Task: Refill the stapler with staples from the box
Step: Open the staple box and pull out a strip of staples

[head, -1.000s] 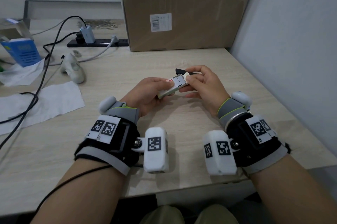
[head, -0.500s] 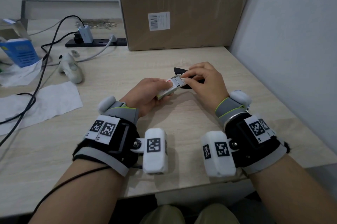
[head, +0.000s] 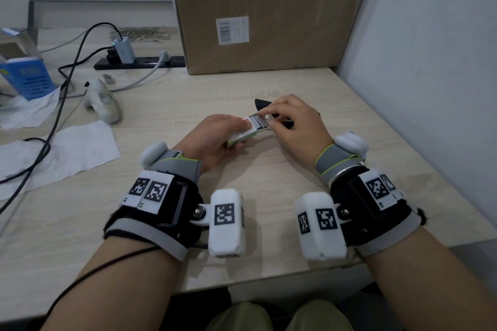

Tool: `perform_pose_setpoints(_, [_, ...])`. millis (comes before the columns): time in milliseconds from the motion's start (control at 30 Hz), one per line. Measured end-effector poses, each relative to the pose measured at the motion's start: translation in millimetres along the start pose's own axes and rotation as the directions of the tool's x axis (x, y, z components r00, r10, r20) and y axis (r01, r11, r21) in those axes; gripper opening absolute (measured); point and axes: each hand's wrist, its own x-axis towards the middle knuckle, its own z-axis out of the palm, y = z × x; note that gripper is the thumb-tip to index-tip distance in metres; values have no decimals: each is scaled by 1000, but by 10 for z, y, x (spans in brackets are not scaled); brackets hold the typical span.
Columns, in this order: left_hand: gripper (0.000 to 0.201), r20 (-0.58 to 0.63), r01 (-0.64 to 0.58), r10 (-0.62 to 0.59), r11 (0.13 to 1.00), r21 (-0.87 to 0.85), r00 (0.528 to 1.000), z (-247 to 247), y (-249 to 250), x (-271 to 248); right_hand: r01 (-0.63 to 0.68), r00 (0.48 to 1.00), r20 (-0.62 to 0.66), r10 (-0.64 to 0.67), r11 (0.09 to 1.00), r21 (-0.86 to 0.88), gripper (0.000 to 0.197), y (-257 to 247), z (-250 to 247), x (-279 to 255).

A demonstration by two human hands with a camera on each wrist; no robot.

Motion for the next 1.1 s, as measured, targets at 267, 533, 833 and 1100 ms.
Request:
perform_pose_setpoints(267, [7,-2,50,-49,996,80,999,-43,6,8,68,992,108,-62,996,-61,28,5,-21,-10])
perform_pose_setpoints(533, [8,0,75,-75,986,148,997,-74,17,20,50,981,194,-29,993,-106,27,14,-52,-14])
perform_pose_setpoints(833, [8,-14,96,-96,991,96,995,-111,30,1,10,998,57,-9,1000,-24,21,-24,-61,-21])
perform_pose_setpoints(1100, [16,-179,88,-91,996,-24,980,-293,52,21,-45,998,42,45,999,10,19,-21,-68,-33])
